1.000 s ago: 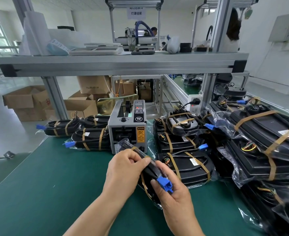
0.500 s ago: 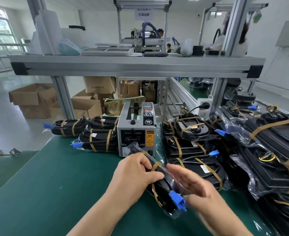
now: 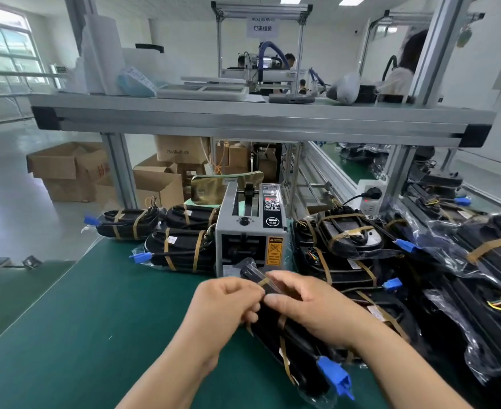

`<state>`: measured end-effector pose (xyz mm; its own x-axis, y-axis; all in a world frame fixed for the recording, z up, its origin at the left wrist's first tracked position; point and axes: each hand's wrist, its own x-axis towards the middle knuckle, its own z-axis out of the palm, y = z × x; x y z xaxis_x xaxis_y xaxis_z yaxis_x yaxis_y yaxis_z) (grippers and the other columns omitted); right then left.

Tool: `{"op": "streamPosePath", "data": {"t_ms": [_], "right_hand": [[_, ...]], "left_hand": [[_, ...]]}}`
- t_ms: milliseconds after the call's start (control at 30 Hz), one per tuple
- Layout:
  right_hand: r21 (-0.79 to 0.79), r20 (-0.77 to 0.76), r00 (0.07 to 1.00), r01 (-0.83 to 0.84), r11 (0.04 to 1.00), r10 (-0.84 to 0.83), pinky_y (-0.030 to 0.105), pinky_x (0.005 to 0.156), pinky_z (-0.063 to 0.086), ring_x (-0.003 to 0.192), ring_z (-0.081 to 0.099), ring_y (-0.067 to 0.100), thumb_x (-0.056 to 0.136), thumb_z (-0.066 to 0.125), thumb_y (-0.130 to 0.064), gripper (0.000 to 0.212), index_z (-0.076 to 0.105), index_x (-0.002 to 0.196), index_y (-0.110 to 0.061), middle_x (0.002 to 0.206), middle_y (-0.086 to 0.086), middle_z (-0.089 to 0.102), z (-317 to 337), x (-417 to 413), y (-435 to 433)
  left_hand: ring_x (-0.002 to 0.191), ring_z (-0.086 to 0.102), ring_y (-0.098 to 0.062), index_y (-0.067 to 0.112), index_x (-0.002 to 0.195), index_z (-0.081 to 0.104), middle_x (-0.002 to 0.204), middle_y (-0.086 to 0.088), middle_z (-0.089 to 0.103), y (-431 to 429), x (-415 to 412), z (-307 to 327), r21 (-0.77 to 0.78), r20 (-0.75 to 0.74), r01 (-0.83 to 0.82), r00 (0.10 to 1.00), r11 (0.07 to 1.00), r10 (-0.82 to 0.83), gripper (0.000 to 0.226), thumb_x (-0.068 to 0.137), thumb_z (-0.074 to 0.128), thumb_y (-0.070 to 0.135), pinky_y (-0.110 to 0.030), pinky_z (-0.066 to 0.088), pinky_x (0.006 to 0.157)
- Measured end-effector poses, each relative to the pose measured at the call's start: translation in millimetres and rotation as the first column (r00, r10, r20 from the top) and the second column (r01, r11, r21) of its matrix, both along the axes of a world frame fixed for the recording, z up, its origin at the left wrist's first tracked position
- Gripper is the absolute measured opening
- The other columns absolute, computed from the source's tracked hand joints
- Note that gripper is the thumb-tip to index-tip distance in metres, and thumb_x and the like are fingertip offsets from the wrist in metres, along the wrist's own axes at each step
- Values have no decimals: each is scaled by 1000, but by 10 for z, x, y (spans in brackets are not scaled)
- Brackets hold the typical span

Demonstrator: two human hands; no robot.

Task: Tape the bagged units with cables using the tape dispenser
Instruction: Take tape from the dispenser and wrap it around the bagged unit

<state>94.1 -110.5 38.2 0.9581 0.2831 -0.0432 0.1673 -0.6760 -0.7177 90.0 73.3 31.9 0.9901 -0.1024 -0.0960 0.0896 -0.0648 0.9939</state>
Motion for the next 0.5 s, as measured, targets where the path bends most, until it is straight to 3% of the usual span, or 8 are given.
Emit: {"op": "streamPosePath", "data": {"t_ms": [67,133,200,333,500], "right_hand": [[80,-57,998,-30,996,35,25,105,46,110,61,-7,81,70,-56,70,45,145,-42,127,-20,65,-14,-27,4],[112,-100,993,-50,993,61,14,89,52,96,67,-6,79,70,-50,65,42,137,-60,114,-20,69,-13,-42,19],[136,-132,989,-45,990,63,17,86,55,95,70,2,84,67,-43,58,38,125,-72,113,-18,71,-17,-34,33],[146,-129,992,7,989,12,28,93,55,96,69,0,87,62,-43,67,34,146,-54,116,-22,68,-30,-34,44],[166,-128,991,64,984,-43,35,96,55,100,71,11,84,62,-47,70,32,147,-54,118,-14,71,-95,-22,-20]], "left_hand": [[49,49,-7,15,67,75,59,2,59,77,186,-1,-112,-60,-96,994,989,90,17,84,70,14,-17,42,47],[47,44,-6,13,71,72,57,4,55,112,415,-26,-145,-111,-238,968,960,224,14,84,72,18,-19,38,46],[47,40,-8,11,76,72,55,5,53,81,635,-77,-134,-193,-339,931,931,311,11,85,73,18,-20,34,45],[45,40,-6,10,83,70,58,5,53,-87,897,-158,-212,-404,-353,881,911,247,13,90,70,21,-17,32,37],[37,43,-1,12,86,69,56,8,55,-211,1015,-123,-280,-519,-374,834,884,188,14,93,68,24,-15,33,33]]}}
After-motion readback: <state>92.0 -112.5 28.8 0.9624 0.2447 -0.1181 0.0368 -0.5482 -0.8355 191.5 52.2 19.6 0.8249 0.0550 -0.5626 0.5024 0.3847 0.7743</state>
